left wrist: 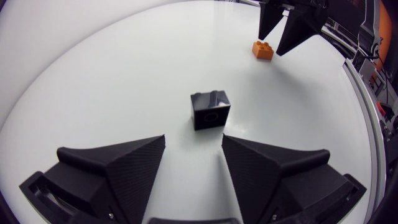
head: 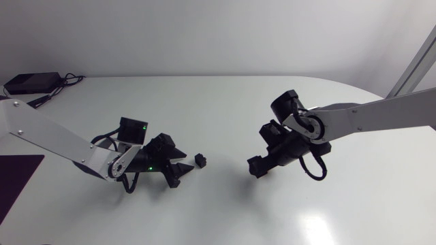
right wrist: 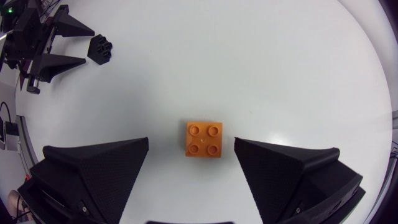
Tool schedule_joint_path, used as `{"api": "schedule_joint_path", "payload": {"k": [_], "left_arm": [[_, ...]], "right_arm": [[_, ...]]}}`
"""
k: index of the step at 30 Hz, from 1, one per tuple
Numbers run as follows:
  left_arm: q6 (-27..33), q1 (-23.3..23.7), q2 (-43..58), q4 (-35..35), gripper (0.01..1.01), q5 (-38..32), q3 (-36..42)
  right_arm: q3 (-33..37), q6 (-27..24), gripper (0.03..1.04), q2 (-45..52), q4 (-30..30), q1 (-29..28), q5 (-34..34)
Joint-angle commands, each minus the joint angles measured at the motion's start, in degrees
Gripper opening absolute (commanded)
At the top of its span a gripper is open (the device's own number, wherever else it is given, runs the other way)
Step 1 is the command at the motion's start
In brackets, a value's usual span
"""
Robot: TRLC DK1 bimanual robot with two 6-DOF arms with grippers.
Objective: Separate the duplo bricks
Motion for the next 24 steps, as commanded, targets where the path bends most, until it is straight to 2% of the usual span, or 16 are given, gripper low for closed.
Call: {"api": "schedule_joint_path", "payload": {"k": [1,6,13,17,21,24], "left_arm": [[-2.23,-3.12,-5.0,-1.93,0.831,-0.78,1.67],[-3.11,-8.57,-8.87,-10.45,0.848,-6.05,7.65],[-2.31,-13.23,-3.86,-21.35,0.816,-15.98,18.63],[-2.14,-14.63,-2.36,-30.84,0.805,-20.38,24.35],[-2.23,-14.37,0.89,-43.15,0.805,-22.75,32.61],[-2.14,-14.1,2.91,-48.95,0.805,-25.3,37.27]], "right_arm": [[-1.85,-0.7,1.0,-0.28,0.3,0.35,-0.23],[-3.08,-0.79,1.0,-1.07,0.47,-0.01,-0.23],[-4.05,-1.23,1.0,-2.39,0.3,-0.71,-0.23],[-4.4,-1.23,1.0,-2.57,0.47,-0.8,-0.23],[-4.49,-1.23,1.0,-2.22,0.91,-0.62,-0.23],[-4.49,-0.97,1.0,-1.95,1.26,-0.18,-0.23]]}}
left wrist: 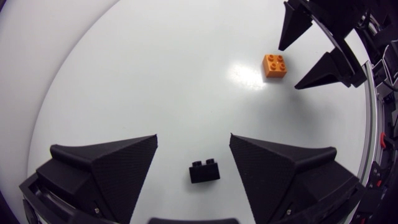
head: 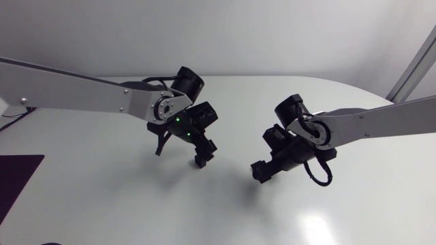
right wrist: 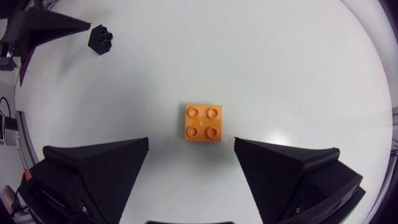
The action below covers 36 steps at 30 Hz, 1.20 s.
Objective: Separate the duplo bricks
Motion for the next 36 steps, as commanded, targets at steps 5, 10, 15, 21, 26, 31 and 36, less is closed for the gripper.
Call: {"api": "schedule_joint_path", "payload": {"k": [5,10,15,21,26,31,36], "left_arm": [[-0.63,1.07,8.3,-14.61,0.805,-3.41,13.28],[-1.86,0.89,11.99,-21.2,0.805,-4.91,17.06],[-3.27,0.1,13.92,-24.72,0.805,-7.45,17.14],[-4.68,-1.13,13.75,-25.95,0.774,-7.98,16.79],[-5.56,-1.74,14.01,-25.95,0.775,-7.98,17.23],[-6.26,-2.27,14.01,-25.86,0.774,-7.98,17.06],[-6.26,-1.74,13.92,-25.95,0.774,-7.98,17.76]], "right_arm": [[-1.72,-0.22,1.0,0.28,1.2,0.32,-0.23],[-2.16,-0.22,1.0,0.19,1.46,0.23,-0.23],[-2.07,-0.22,1.0,0.37,1.64,0.23,-0.23],[-1.72,-0.05,1.0,1.07,2.17,0.41,-0.23],[-1.81,0.04,1.0,1.25,2.25,0.41,-0.23],[-1.98,-0.05,1.0,1.07,2.08,0.23,-0.23],[-1.89,-0.05,1.0,1.07,1.99,0.32,-0.23]]}}
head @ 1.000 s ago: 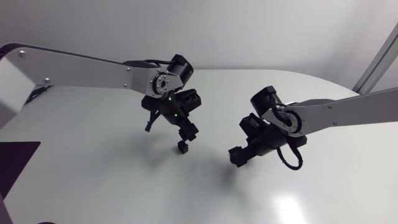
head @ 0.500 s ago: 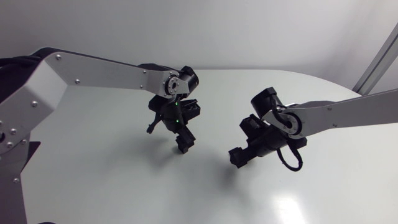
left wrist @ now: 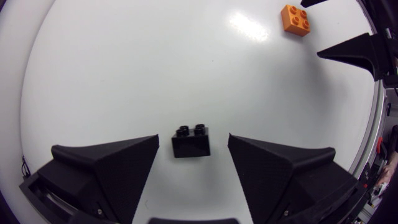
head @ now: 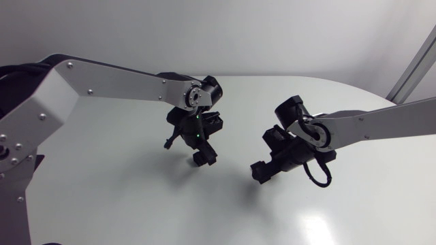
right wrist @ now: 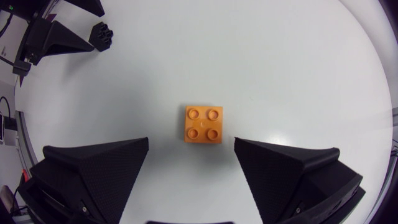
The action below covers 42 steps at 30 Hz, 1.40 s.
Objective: Separate the duplo bricks
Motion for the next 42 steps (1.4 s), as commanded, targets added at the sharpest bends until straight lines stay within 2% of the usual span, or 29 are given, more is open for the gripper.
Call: {"api": "schedule_joint_path", "payload": {"k": [1,21,25,29,32,35,42], "left_arm": [[-1.3,0.25,1.75,-0.73,0.774,-0.57,1.23],[-1.12,1.12,3.07,1.56,0.772,-3.12,0.53],[-1.3,1.12,3.68,1.3,0.716,-3.12,0.44],[-1.3,1.3,3.77,1.21,0.598,-3.12,0.71],[-1.21,1.48,3.95,1.21,0.564,-3.12,0.88],[-1.21,1.56,3.95,1.12,0.411,-3.12,1.06],[-1.39,2.18,2.19,4.46,0.364,-3.12,-1.49]], "right_arm": [[-1.08,-0.07,1.0,0.98,0.33,0.23,-0.26],[-1.35,-0.24,1.0,0.37,-0.02,0.32,-0.26],[-1.26,-0.24,1.0,0.37,-0.02,0.32,-0.26],[-1.44,-0.33,1.0,0.45,0.15,0.15,-0.26],[-1.35,-0.42,1.0,0.72,0.24,0.06,-0.26],[-1.17,-0.42,1.0,0.72,0.15,0.06,-0.26],[-1.17,-0.42,1.0,0.98,0.24,0.06,-0.26]]}}
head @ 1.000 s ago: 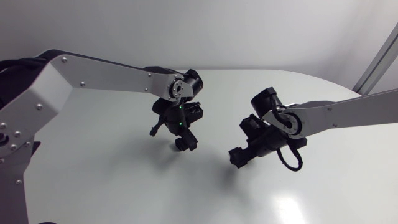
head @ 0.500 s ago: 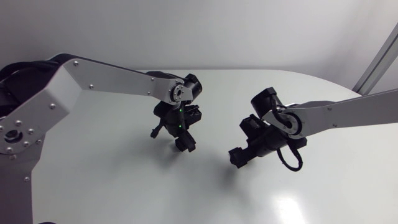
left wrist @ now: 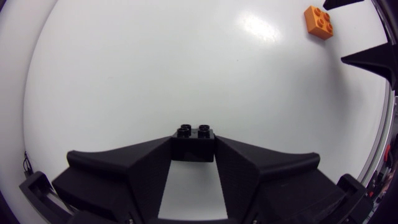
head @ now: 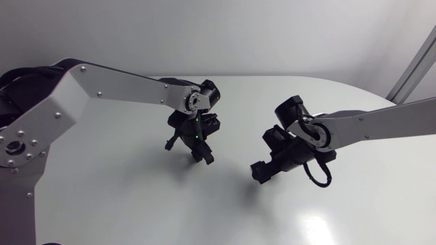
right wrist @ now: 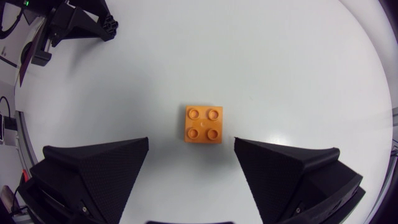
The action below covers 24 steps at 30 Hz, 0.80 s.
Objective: Separate the duplo bricks
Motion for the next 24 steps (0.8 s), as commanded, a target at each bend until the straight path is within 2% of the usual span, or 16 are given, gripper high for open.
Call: {"api": "schedule_joint_path", "payload": {"k": [1,4,6,7,9,11,15,18,24], "left_arm": [[-1.3,1.04,-1.03,1.64,0.364,-0.39,-1.89],[-1.3,2.45,-7.8,8.06,0.362,7.61,-7.25],[-1.83,4.38,-13.69,16.67,0.362,14.2,-13.4],[-2.44,5.79,-16.23,22.39,0.364,17.19,-17.09],[-3.67,9.39,-22.12,38.03,0.366,25.98,-27.37],[-6.57,11.77,-24.23,52.01,0.37,29.32,-35.11],[-6.66,12.38,-19.31,57.37,0.37,31.34,-38.8],[-6.31,11.06,-16.76,61.59,0.37,31.87,-42.05],[-5.78,9.13,-15.88,63.61,0.37,32.13,-45.22]], "right_arm": [[-1.26,-0.31,1.0,0.98,0.35,0.06,-0.23],[-1.61,-0.31,1.0,1.16,0.61,0.15,-0.23],[-1.96,-0.4,1.0,1.33,0.7,0.06,-0.23],[-2.05,-0.4,1.0,1.33,0.79,0.06,-0.23],[-2.23,-0.4,1.0,1.33,0.79,0.06,-0.15],[-2.23,-0.4,1.0,1.33,0.79,0.15,-0.15],[-2.14,-0.13,1.0,1.51,0.79,0.41,-0.15],[-2.31,0.13,1.0,1.69,1.05,0.85,-0.15],[-2.67,0.04,1.0,1.6,1.14,0.85,-0.15]]}}
